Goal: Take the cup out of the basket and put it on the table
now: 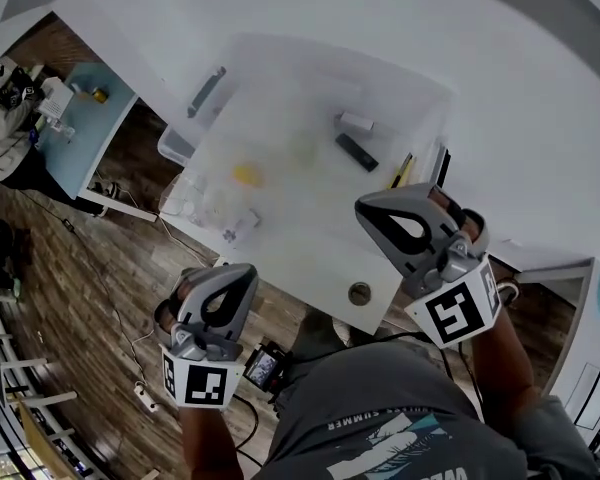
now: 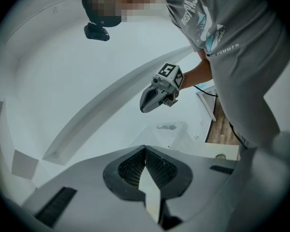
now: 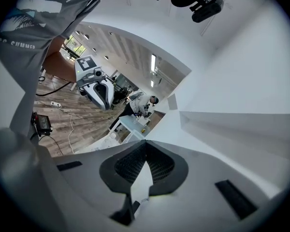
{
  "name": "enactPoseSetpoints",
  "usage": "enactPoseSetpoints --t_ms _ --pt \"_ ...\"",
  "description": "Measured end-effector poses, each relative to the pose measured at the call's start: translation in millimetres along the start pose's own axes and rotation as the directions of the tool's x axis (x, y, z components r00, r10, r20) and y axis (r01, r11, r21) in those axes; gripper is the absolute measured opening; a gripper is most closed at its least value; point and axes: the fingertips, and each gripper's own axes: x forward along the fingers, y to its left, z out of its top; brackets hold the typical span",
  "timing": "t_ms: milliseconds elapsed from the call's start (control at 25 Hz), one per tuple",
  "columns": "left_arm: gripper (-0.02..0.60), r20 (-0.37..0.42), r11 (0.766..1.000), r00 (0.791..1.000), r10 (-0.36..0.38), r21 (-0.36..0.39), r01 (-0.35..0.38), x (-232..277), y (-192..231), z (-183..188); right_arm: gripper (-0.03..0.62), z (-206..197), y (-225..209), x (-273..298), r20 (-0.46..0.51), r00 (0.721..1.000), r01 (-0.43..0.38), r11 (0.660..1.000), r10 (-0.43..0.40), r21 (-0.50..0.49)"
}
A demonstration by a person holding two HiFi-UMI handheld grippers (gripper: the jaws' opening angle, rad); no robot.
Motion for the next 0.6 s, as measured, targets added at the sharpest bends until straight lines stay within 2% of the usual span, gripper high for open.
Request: enactPoseSetpoints --t_ms 200,320,480,600 --pt "0.009 0.037 1.0 0.999 -0.001 -0.019 0.002 21.9 22.0 -23.0 0.011 -18.5 -8.9 43.1 -0.054 0.998 -0.034 0.998 0.036 0.044" --pt "0.009 0.062 0.999 0.998 0.005 -0.05 -0.002 33.2 31.7 -38.3 0.012 -38.3 -9.5 79.0 -0.102 0.991 -0.082 0.996 0.086 0.047" --pt "0.009 0.068 0.996 0.998 0.0 -0.092 0.006 43.4 40.2 -64.8 0.014 -71.3 -10.9 131.1 -0.176 0.971 -0.155 0.986 0.164 0.066" --pt "0.009 0.067 0.99 0.998 0.006 -0.141 0.004 47.5 43.8 -83.3 0.036 -100.8 -5.6 166.7 -0.232 0.945 -0.216 0.972 0.232 0.092"
